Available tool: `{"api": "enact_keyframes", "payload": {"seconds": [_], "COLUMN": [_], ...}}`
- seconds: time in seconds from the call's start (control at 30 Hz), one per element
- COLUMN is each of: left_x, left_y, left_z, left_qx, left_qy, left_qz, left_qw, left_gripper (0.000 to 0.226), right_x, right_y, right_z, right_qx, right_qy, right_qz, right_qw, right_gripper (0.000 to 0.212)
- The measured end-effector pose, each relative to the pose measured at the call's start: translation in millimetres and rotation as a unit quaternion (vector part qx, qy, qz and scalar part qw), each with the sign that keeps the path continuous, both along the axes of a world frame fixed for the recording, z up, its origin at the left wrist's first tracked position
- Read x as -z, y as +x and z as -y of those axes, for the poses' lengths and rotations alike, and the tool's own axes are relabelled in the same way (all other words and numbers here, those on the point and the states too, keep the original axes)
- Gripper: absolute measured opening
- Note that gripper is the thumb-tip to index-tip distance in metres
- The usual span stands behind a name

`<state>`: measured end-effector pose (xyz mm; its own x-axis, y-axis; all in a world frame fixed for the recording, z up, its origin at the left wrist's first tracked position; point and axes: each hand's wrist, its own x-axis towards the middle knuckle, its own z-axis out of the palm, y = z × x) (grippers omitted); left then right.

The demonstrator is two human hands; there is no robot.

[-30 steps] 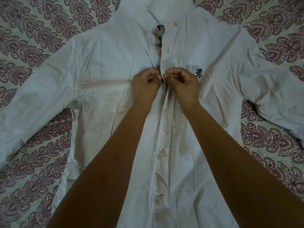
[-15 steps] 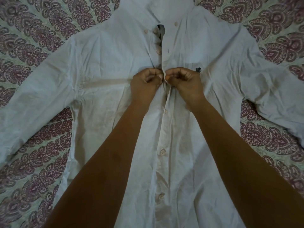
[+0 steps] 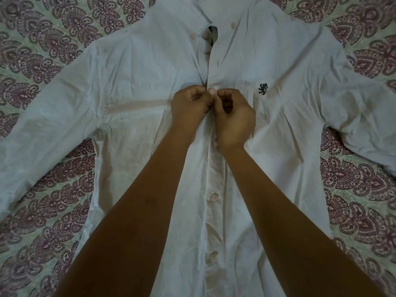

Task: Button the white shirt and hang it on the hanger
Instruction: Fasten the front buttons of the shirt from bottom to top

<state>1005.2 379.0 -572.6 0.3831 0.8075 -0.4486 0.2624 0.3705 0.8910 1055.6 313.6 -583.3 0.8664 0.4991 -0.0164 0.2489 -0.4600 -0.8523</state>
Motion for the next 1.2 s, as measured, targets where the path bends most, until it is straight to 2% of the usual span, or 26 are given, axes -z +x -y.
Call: {"api": "enact_keyframes", "payload": {"seconds": [0.13, 0.23, 0.33, 0.43, 0.5, 0.63, 0.73, 0.83, 1.03, 1.2], "left_x": [1.1, 2.5, 4.1, 4.0, 5.2, 0.8, -0.6, -0.3, -3.3, -2.5], "left_y": [0.7, -0.2, 0.2, 1.4, 2.2, 2.3, 4.6, 9.0, 15.0, 15.7], "left_z": [-0.9, -1.0, -0.7, -0.3, -0.5, 0.5, 0.9, -0.2, 5.4, 8.2], "left_qx": [-0.014, -0.02, -0.023, -0.036, -0.037, -0.045, -0.045, -0.054, -0.083, -0.089], "left_qy": [-0.009, -0.006, 0.0, -0.004, 0.004, 0.01, 0.024, 0.039, 0.069, 0.066], "left_qz": [0.003, 0.009, 0.007, 0.015, 0.004, -0.013, -0.026, -0.065, -0.116, -0.116], "left_qw": [1.0, 1.0, 1.0, 0.999, 0.999, 0.999, 0.998, 0.996, 0.987, 0.987], "left_gripper": [0.017, 0.019, 0.019, 0.019, 0.017, 0.004, 0.004, 0.016, 0.025, 0.023], "right_x": [0.6, -2.9, -9.3, -13.2, -11.3, -3.5, -2.2, -2.3, -5.0, -6.4], "right_y": [3.6, 12.8, 28.5, 42.8, 42.9, 24.1, 10.8, -1.0, -4.0, -0.6], "right_z": [-1.5, -3.6, -9.2, -12.4, -10.9, 5.0, 9.9, 7.5, 3.7, 3.8], "right_qx": [-0.004, -0.02, -0.038, -0.064, -0.071, -0.087, -0.059, -0.029, -0.023, -0.031], "right_qy": [0.036, 0.022, -0.006, -0.017, -0.008, -0.002, 0.002, 0.002, -0.028, 0.007], "right_qz": [-0.053, -0.103, -0.192, -0.291, -0.269, -0.122, -0.051, 0.005, 0.022, 0.02], "right_qw": [0.998, 0.994, 0.981, 0.954, 0.96, 0.989, 0.997, 1.0, 0.999, 0.999], "right_gripper": [0.012, 0.006, 0.02, 0.024, 0.02, 0.008, 0.01, 0.011, 0.017, 0.016]}}
